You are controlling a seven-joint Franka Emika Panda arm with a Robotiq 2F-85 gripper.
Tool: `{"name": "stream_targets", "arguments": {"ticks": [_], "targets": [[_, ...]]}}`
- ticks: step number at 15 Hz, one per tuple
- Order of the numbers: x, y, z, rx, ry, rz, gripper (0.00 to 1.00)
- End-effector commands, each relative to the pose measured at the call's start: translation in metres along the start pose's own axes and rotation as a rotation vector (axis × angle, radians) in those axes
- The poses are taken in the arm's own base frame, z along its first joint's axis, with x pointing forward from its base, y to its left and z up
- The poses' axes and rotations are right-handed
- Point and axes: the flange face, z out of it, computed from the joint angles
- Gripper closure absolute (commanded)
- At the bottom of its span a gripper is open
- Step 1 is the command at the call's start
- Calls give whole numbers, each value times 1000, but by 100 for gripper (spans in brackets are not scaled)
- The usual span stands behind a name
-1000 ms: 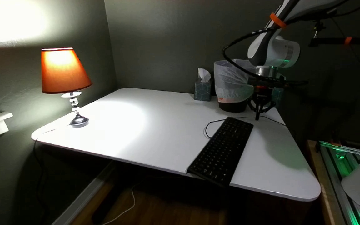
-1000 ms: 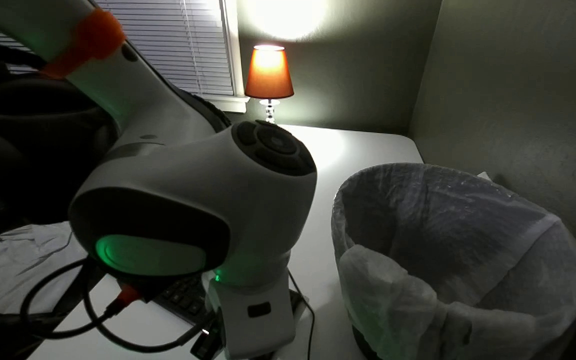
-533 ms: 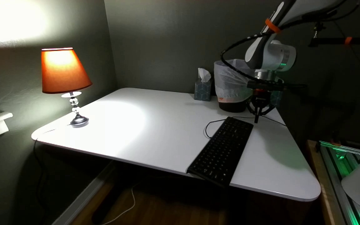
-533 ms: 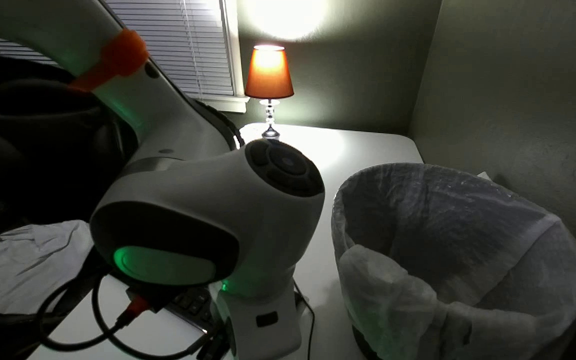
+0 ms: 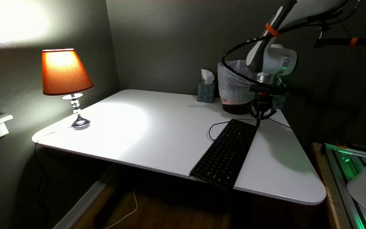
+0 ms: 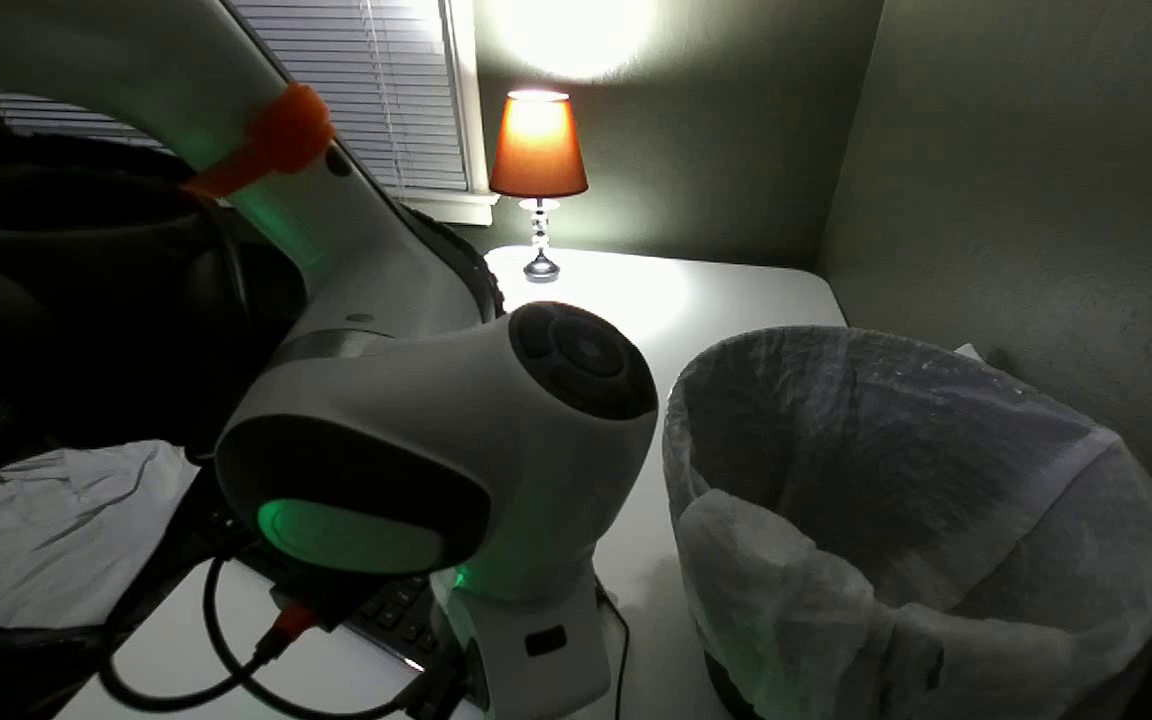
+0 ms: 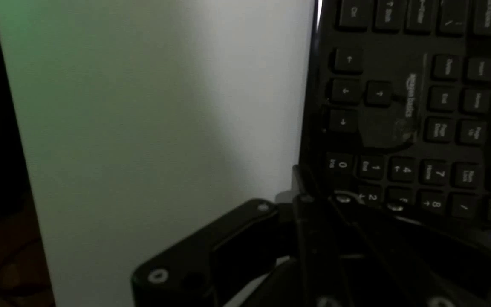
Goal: Press a button on the keyboard
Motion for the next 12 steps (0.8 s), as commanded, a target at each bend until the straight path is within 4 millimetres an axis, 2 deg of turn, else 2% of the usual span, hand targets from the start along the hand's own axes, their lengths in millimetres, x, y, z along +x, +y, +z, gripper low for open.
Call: {"name": "stream_targets", "arguments": {"ticks": [1,12], "targets": [[4,-8,8,21,-11,-16,100],[9,-19,18,24,-19,-29,100]]}}
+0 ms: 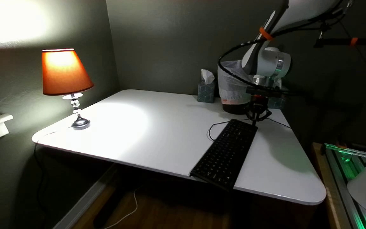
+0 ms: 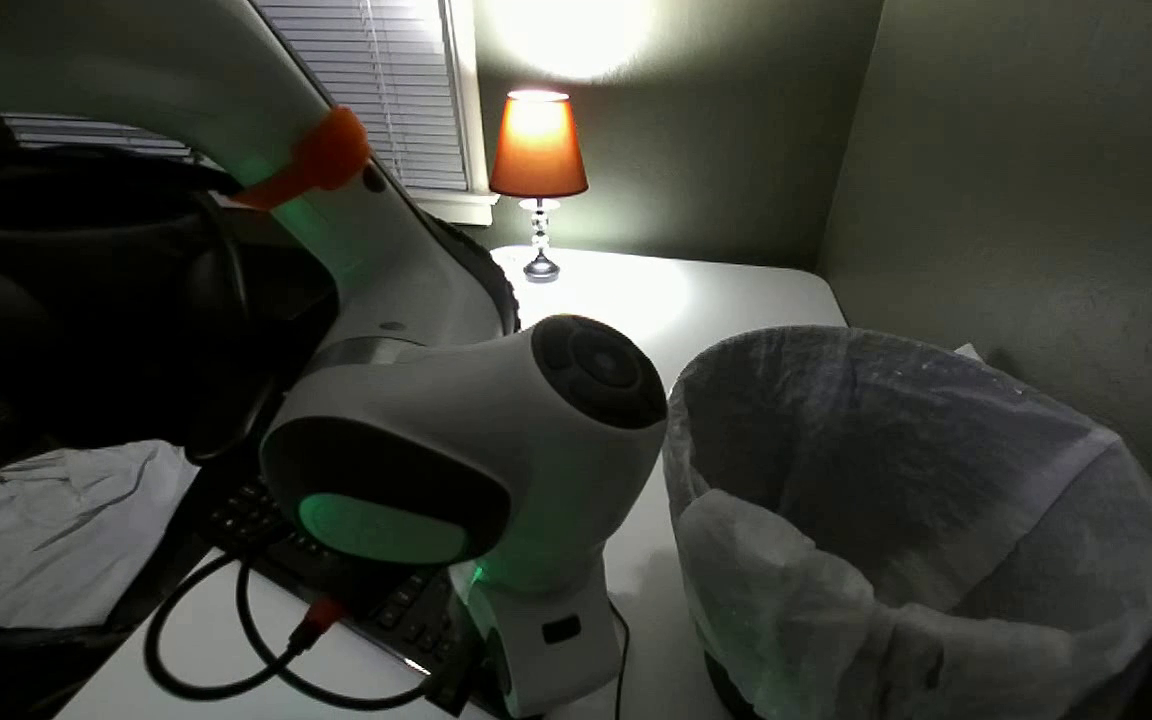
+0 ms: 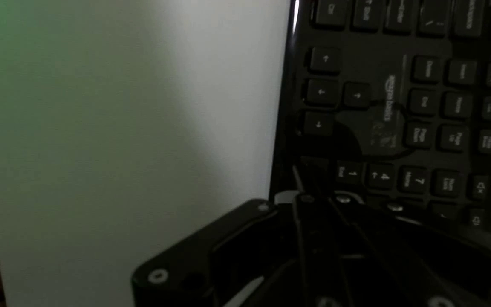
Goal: Press a button on the keyboard
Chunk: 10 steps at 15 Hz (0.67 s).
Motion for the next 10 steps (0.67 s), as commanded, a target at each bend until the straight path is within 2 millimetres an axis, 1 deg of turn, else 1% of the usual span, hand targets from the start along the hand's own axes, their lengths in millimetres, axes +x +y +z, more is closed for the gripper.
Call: {"name": "stream_targets", "arguments": {"ticks": [1,10], "targets": [[5,-5,7,12,-8,-8,100],[11,-7,16,-1,-14,-6,100]]}}
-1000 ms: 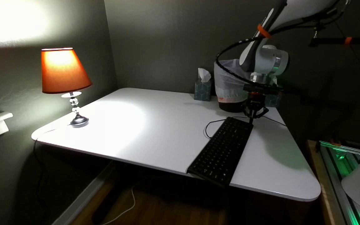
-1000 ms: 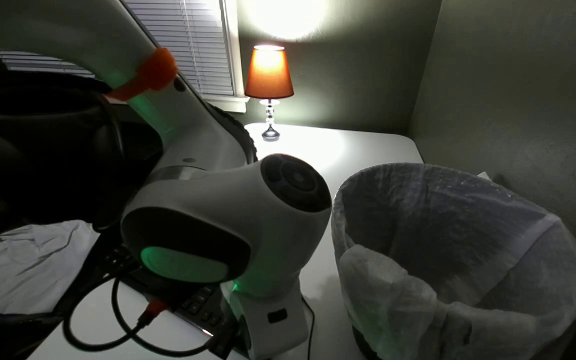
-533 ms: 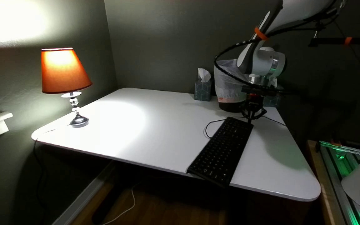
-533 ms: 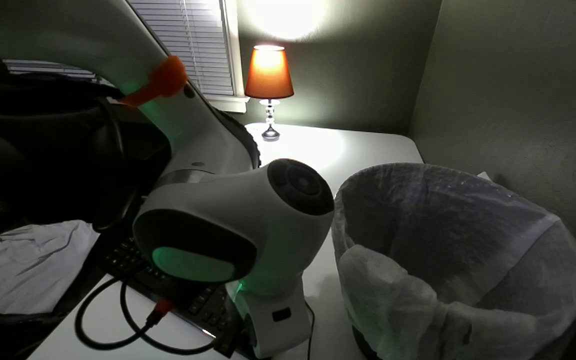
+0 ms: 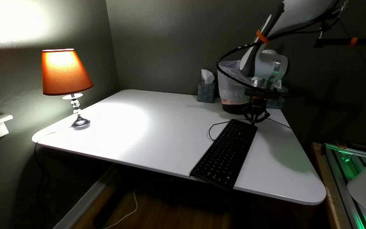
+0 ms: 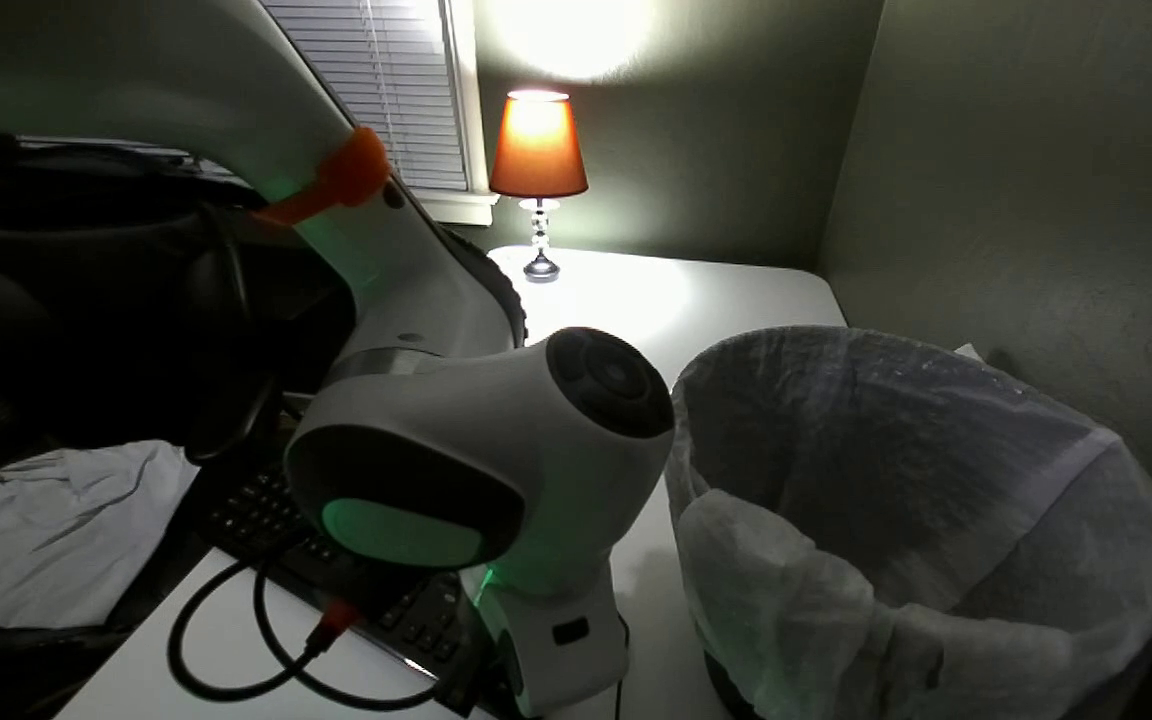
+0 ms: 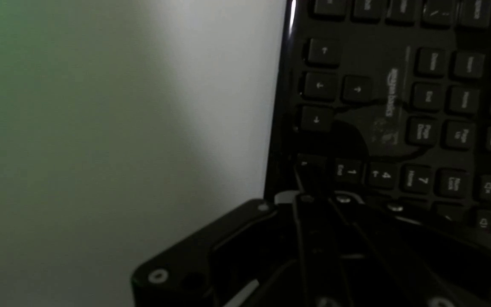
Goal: Press a button on the keyboard
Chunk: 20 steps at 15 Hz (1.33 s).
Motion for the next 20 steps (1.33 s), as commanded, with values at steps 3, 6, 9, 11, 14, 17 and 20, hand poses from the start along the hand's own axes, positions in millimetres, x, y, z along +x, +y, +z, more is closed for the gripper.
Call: {"name": "stream_targets", "arguments": {"ticks": [3,6,9,11,14,17,20], "targets": [[7,-3,10,4,-16,0,100],[8,-3,10,4,-17,1,100],[8,-3,10,5,-16,1,100],[8,-3,10,6,-15,1,100],[7,-2,8,4,-15,1,100],[4,-1,4,6,-13,-1,100],[0,-1,-2,12,-6,-5,100]]}}
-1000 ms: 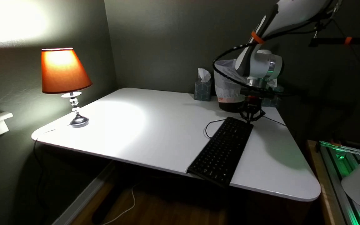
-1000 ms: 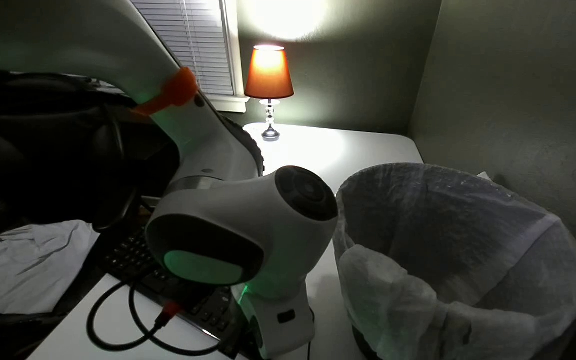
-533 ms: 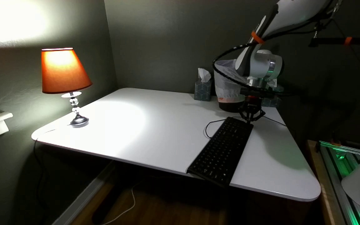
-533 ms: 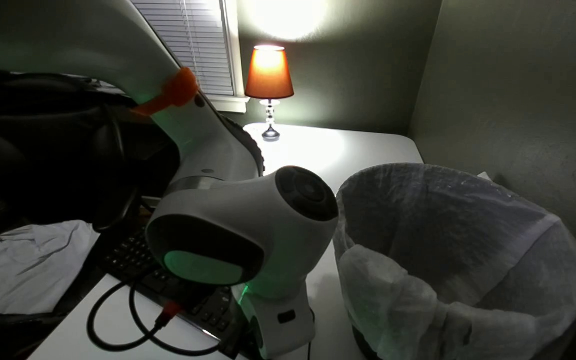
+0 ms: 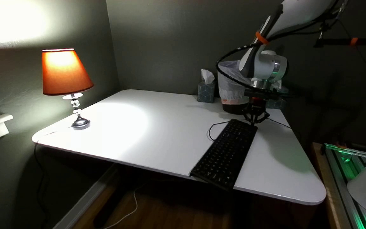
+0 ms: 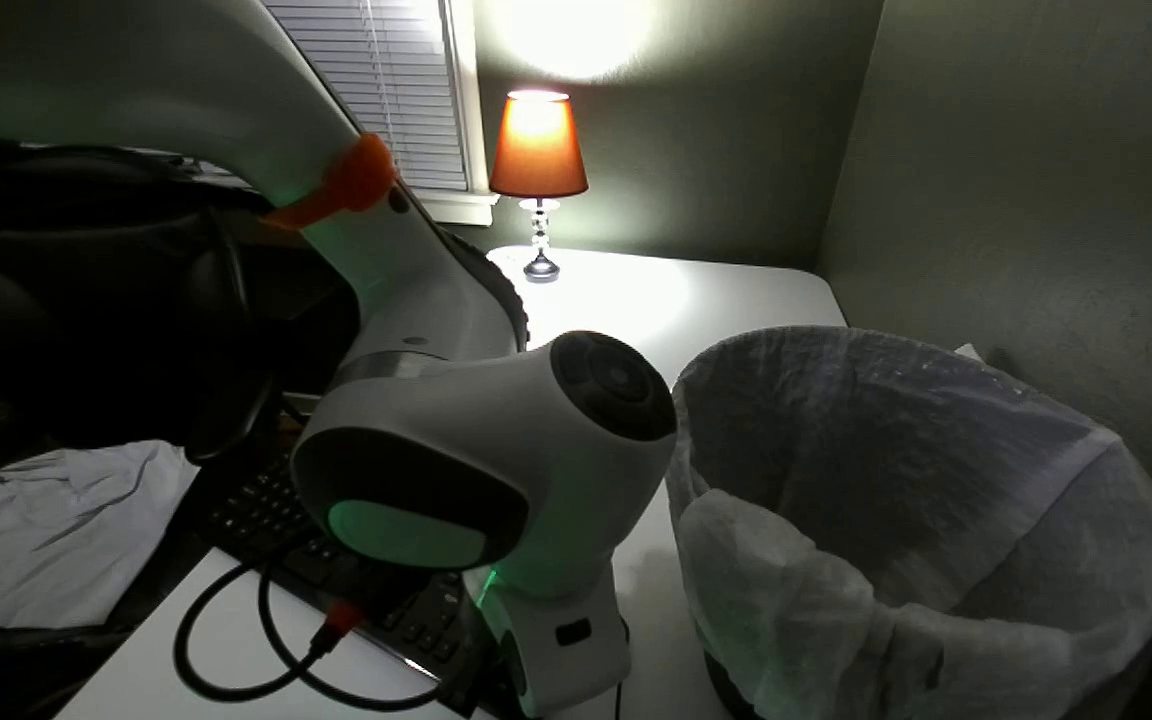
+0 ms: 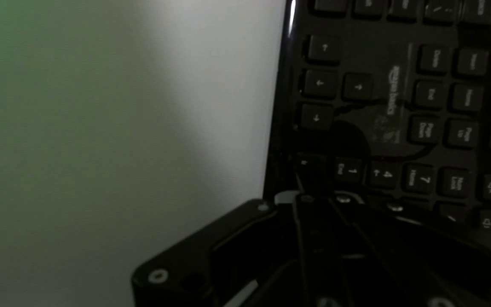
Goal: Press a button on the keyboard
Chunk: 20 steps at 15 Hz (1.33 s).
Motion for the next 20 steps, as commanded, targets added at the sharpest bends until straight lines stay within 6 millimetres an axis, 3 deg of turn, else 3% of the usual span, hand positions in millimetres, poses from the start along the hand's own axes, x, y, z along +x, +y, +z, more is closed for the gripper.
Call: {"name": "stream_targets", "arguments": {"ticks": [1,7,8,10,17,19,20], "targets": [[-4,1,-6,18,-3,-8,100],[-13,-1,-18,36,7,-20,100],[-15,-2,-20,42,8,-22,74],[-19,-2,-26,52,15,-26,67],[-55,0,-48,52,64,-78,14],[-65,-1,-55,43,98,-96,2],[-70,-1,-59,41,124,-103,0]]}}
